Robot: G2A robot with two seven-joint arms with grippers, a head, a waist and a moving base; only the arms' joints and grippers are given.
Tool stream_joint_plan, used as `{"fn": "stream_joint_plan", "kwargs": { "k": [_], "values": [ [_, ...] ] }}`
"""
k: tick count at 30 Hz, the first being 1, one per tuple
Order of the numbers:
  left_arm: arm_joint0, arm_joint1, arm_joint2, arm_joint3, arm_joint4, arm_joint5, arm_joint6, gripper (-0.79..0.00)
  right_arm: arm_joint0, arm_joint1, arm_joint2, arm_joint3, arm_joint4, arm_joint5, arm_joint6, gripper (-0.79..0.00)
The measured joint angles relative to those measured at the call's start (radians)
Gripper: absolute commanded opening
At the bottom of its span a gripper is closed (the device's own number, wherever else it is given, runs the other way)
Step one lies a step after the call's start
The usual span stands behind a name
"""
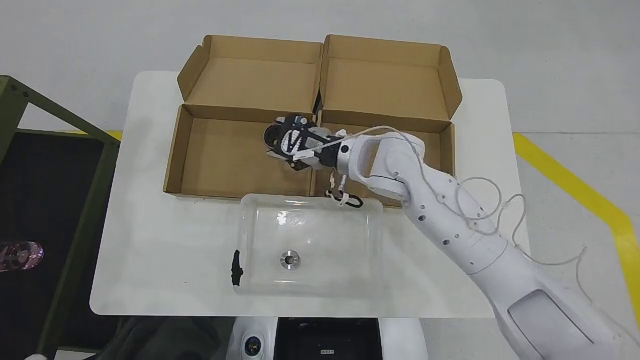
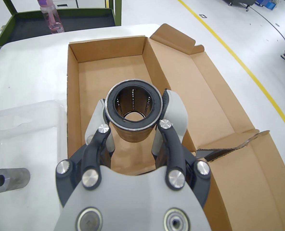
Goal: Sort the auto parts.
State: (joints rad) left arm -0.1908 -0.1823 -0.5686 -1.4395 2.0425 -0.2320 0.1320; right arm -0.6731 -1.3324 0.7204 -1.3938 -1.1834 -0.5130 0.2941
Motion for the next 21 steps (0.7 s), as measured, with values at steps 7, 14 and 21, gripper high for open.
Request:
{"fn": "stream_joint_plan", "kwargs": {
  "k": [7, 14, 21],
  "values": [
    [0.000, 0.000, 0.000, 0.000, 0.000, 0.000, 0.000, 0.000, 0.035, -0.030, -0.038, 0.089, -0.012, 0.044, 0.013, -0.785],
    [0.000, 0.000, 0.000, 0.000, 0.000, 0.000, 0.000, 0.000, 0.074, -0.065, -0.074, 0.189, -0.017, 0.076, 0.017, -0.785],
    [0.000, 0.000, 0.000, 0.000, 0.000, 0.000, 0.000, 0.000, 0.103, -0.100, -0.108, 0.278, -0.018, 0.093, 0.015, -0.785]
  ]
}}
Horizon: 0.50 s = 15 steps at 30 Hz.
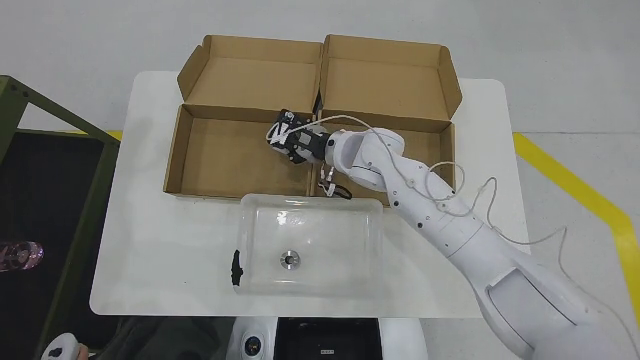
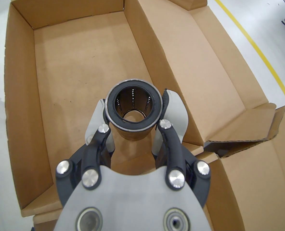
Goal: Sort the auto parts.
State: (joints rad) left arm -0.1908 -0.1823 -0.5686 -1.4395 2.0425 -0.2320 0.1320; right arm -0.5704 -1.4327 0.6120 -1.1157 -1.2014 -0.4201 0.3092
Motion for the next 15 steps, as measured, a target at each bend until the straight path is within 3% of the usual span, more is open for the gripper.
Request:
{"fn": "stream_joint_plan", "kwargs": {
  "k": [3, 5, 11, 13, 15],
  "values": [
    [0.000, 0.000, 0.000, 0.000, 0.000, 0.000, 0.000, 0.000, 0.010, -0.014, -0.012, 0.033, -0.004, 0.005, -0.002, -0.785],
    [0.000, 0.000, 0.000, 0.000, 0.000, 0.000, 0.000, 0.000, 0.017, -0.023, -0.019, 0.054, -0.007, 0.008, -0.003, -0.714],
    [0.000, 0.000, 0.000, 0.000, 0.000, 0.000, 0.000, 0.000, 0.030, -0.046, -0.033, 0.099, -0.019, 0.010, -0.005, -0.628],
    [0.000, 0.000, 0.000, 0.000, 0.000, 0.000, 0.000, 0.000, 0.033, -0.051, -0.034, 0.108, -0.023, 0.010, -0.004, -0.576],
    [0.000, 0.000, 0.000, 0.000, 0.000, 0.000, 0.000, 0.000, 0.035, -0.057, -0.035, 0.117, -0.029, 0.012, -0.003, -0.465]
  ]
}}
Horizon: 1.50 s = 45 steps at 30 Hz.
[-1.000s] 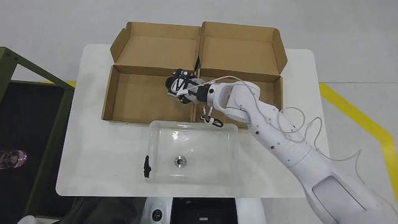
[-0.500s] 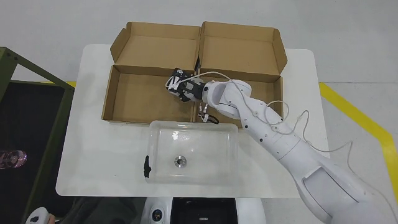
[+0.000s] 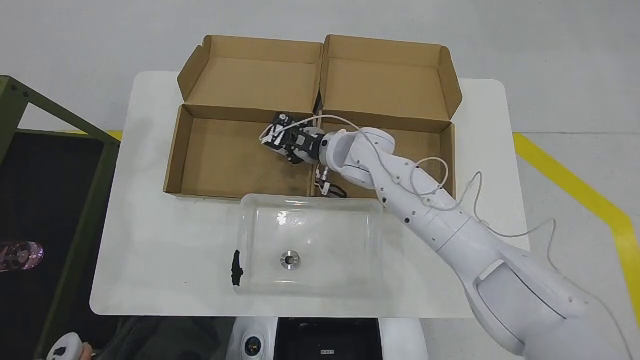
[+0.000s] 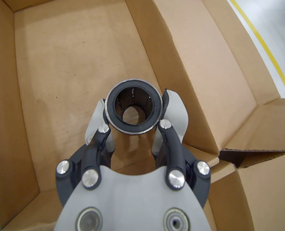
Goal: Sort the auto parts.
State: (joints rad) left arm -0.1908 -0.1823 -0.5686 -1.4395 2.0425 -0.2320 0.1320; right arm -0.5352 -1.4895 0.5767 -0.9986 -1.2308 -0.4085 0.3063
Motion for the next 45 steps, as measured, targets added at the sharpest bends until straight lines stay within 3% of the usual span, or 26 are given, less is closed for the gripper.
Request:
{"fn": "stream_joint_plan", "kwargs": {
  "k": [2, 4, 7, 13, 22, 35, 45],
  "values": [
    [0.000, 0.000, 0.000, 0.000, 0.000, 0.000, 0.000, 0.000, 0.001, -0.004, 0.001, 0.008, -0.005, 0.001, 0.002, -0.397],
    [0.000, 0.000, 0.000, 0.000, 0.000, 0.000, 0.000, 0.000, 0.001, -0.008, 0.003, 0.013, -0.008, 0.000, 0.004, -0.240],
    [0.000, 0.000, 0.000, 0.000, 0.000, 0.000, 0.000, 0.000, 0.001, -0.010, 0.009, 0.015, -0.015, -0.001, 0.004, -0.185],
    [0.000, 0.000, 0.000, 0.000, 0.000, 0.000, 0.000, 0.000, -0.008, -0.004, 0.039, -0.037, -0.046, -0.008, -0.004, -0.175],
    [0.000, 0.000, 0.000, 0.000, 0.000, 0.000, 0.000, 0.000, -0.092, 0.037, 0.124, -0.265, -0.062, -0.100, 0.015, -0.200],
    [0.000, 0.000, 0.000, 0.000, 0.000, 0.000, 0.000, 0.000, -0.338, 0.117, 0.266, -0.667, -0.098, -0.289, 0.077, -0.256],
    [0.000, 0.000, 0.000, 0.000, 0.000, 0.000, 0.000, 0.000, -0.525, 0.166, 0.316, -0.847, -0.174, -0.422, 0.061, -0.265]
  ]
}}
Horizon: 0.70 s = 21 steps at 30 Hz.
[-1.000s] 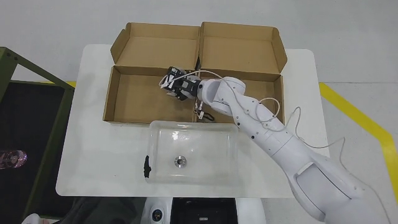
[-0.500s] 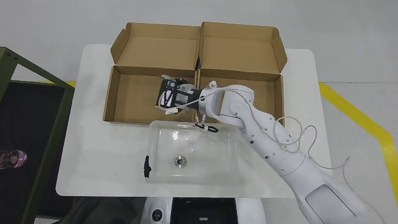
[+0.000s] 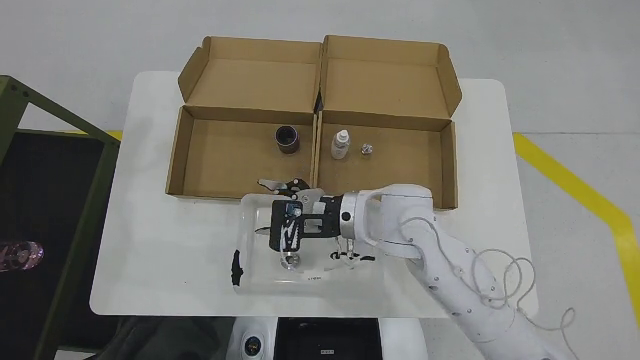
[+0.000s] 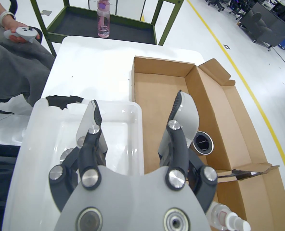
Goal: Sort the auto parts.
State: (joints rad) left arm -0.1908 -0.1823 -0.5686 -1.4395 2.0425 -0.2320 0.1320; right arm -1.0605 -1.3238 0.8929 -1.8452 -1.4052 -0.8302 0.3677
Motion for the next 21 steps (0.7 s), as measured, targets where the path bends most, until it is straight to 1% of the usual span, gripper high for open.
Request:
{"fn": "stream_joint_plan", "kwargs": {
  "k": [4, 9, 21],
  "values": [
    [0.000, 0.000, 0.000, 0.000, 0.000, 0.000, 0.000, 0.000, -0.062, 0.016, 0.001, -0.034, -0.052, -0.049, -0.021, -0.237],
    [0.000, 0.000, 0.000, 0.000, 0.000, 0.000, 0.000, 0.000, -0.120, 0.034, 0.005, -0.040, -0.116, -0.080, -0.056, -0.243],
    [0.000, 0.000, 0.000, 0.000, 0.000, 0.000, 0.000, 0.000, -0.146, 0.052, -0.001, 0.018, -0.209, -0.069, -0.103, -0.299]
  ]
}}
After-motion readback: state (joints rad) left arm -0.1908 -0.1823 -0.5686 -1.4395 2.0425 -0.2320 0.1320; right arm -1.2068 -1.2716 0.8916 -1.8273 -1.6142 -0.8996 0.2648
